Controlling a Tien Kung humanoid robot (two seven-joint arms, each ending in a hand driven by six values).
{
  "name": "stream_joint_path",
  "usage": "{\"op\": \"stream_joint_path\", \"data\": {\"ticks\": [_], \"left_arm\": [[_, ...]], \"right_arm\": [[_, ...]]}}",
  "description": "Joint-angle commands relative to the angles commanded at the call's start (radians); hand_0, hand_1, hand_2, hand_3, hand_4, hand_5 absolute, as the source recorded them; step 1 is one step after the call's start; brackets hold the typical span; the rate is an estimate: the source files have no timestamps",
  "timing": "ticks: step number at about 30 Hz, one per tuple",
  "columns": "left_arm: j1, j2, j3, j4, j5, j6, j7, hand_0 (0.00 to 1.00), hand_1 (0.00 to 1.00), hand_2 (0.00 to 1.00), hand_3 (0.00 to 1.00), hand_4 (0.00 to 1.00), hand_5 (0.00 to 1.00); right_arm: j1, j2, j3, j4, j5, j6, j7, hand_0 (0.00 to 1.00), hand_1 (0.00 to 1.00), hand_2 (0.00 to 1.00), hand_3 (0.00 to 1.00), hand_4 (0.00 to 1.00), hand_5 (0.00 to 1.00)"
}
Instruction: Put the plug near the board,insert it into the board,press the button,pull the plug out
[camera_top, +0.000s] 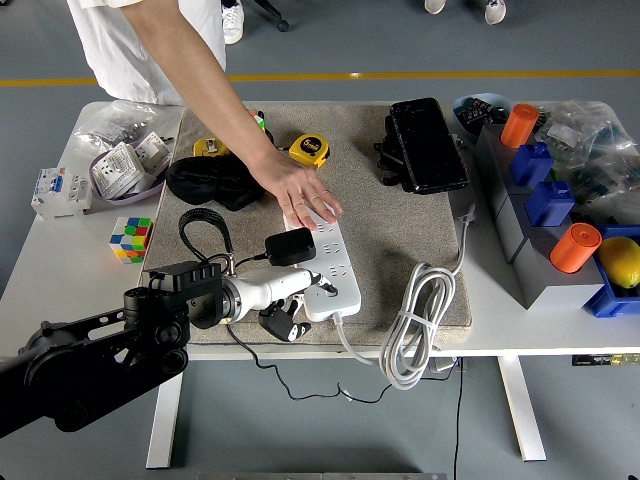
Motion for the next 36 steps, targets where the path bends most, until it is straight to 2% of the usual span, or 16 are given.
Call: {"op": "stream_joint_path", "data": {"ticks": [5, 13, 16, 17, 18, 19, 22, 23, 27, 28, 29, 31, 34, 35, 36], "left_arm": [[0.004, 0.003, -0.006, -0.008, -0.008, 0.011, -0.014, 0.055, 0.093, 0.165, 0.854, 0.570, 0.002], [0.021, 0.017, -0.089, -0.048, -0.042, 0.057, -0.075, 0.056, 0.094, 0.168, 0.847, 0.549, 0.002], [0.036, 0.023, -0.114, -0.040, -0.083, 0.134, -0.148, 0.056, 0.094, 0.168, 0.847, 0.549, 0.002], [0.041, 0.023, -0.119, -0.035, -0.087, 0.161, -0.173, 0.133, 0.137, 0.289, 0.679, 0.849, 0.168], [0.049, 0.022, -0.126, -0.024, -0.104, 0.206, -0.212, 0.133, 0.137, 0.289, 0.679, 0.849, 0.168], [0.052, 0.022, -0.128, -0.020, -0.113, 0.229, -0.230, 0.133, 0.137, 0.289, 0.679, 0.849, 0.168], [0.072, 0.018, -0.128, 0.009, -0.179, 0.332, -0.318, 0.133, 0.137, 0.289, 0.679, 0.849, 0.168], [0.075, 0.017, -0.125, 0.015, -0.203, 0.361, -0.342, 0.292, 0.477, 0.532, 0.641, 0.904, 0.346], [0.101, 0.005, -0.105, 0.057, -0.360, 0.499, -0.475, 0.292, 0.477, 0.532, 0.641, 0.904, 0.346], [0.106, 0.002, -0.101, 0.064, -0.399, 0.523, -0.505, 0.292, 0.477, 0.532, 0.641, 0.904, 0.346], [0.112, -0.001, -0.096, 0.072, -0.444, 0.545, -0.542, 0.493, 0.628, 0.636, 0.646, 0.910, 0.395], [0.124, -0.010, -0.091, 0.088, -0.529, 0.578, -0.601, 0.493, 0.628, 0.636, 0.646, 0.910, 0.395], [0.138, -0.022, -0.089, 0.104, -0.652, 0.601, -0.642, 0.493, 0.628, 0.636, 0.646, 0.910, 0.395], [0.143, -0.027, -0.087, 0.112, -0.691, 0.610, -0.659, 0.583, 0.663, 0.647, 0.612, 0.907, 0.405], [0.149, -0.031, -0.086, 0.120, -0.737, 0.619, -0.679, 0.583, 0.663, 0.647, 0.612, 0.907, 0.405]], "right_arm": [[-0.001, 0.000, 0.003, 0.001, -0.001, 0.000, 0.000, 0.641, 0.660, 0.628, 0.549, 0.995, 0.525], [-0.001, 0.002, 0.005, 0.001, -0.003, 0.000, 0.000, 0.640, 0.660, 0.629, 0.549, 0.995, 0.525], [-0.002, 0.002, 0.006, 0.001, -0.003, 0.000, 0.000, 0.640, 0.660, 0.629, 0.549, 0.995, 0.525], [-0.002, 0.002, 0.007, 0.001, -0.004, 0.000, 0.000, 0.641, 0.660, 0.629, 0.550, 0.995, 0.524], [-0.002, 0.003, 0.007, 0.001, -0.004, 0.000, 0.000, 0.641, 0.660, 0.629, 0.550, 0.995, 0.524], [-0.003, 0.003, 0.006, 0.001, -0.004, 0.000, 0.000, 0.641, 0.660, 0.629, 0.550, 0.995, 0.524], [-0.004, 0.004, 0.006, 0.000, -0.003, 0.000, 0.000, 0.641, 0.660, 0.629, 0.550, 0.995, 0.524], [-0.004, 0.004, 0.005, 0.000, -0.003, 0.000, 0.000, 0.641, 0.660, 0.629, 0.550, 0.995, 0.525], [-0.004, 0.006, 0.006, -0.001, -0.004, 0.000, 0.000, 0.641, 0.660, 0.629, 0.550, 0.995, 0.525], [-0.004, 0.006, 0.005, -0.001, -0.004, 0.000, 0.000, 0.641, 0.660, 0.629, 0.550, 0.995, 0.525], [-0.004, 0.007, 0.004, -0.001, -0.003, 0.000, -0.001, 0.641, 0.659, 0.629, 0.549, 0.995, 0.525], [-0.002, 0.007, 0.003, -0.002, -0.003, 0.000, -0.001, 0.641, 0.659, 0.629, 0.549, 0.995, 0.525], [0.001, 0.008, 0.001, -0.004, 0.000, 0.000, -0.001, 0.641, 0.659, 0.629, 0.549, 0.995, 0.525], [0.003, 0.008, -0.002, -0.005, 0.002, -0.001, -0.001, 0.642, 0.660, 0.629, 0.549, 0.995, 0.525], [0.005, 0.008, -0.005, -0.007, 0.005, -0.001, -0.001, 0.642, 0.660, 0.629, 0.549, 0.995, 0.525]]}}
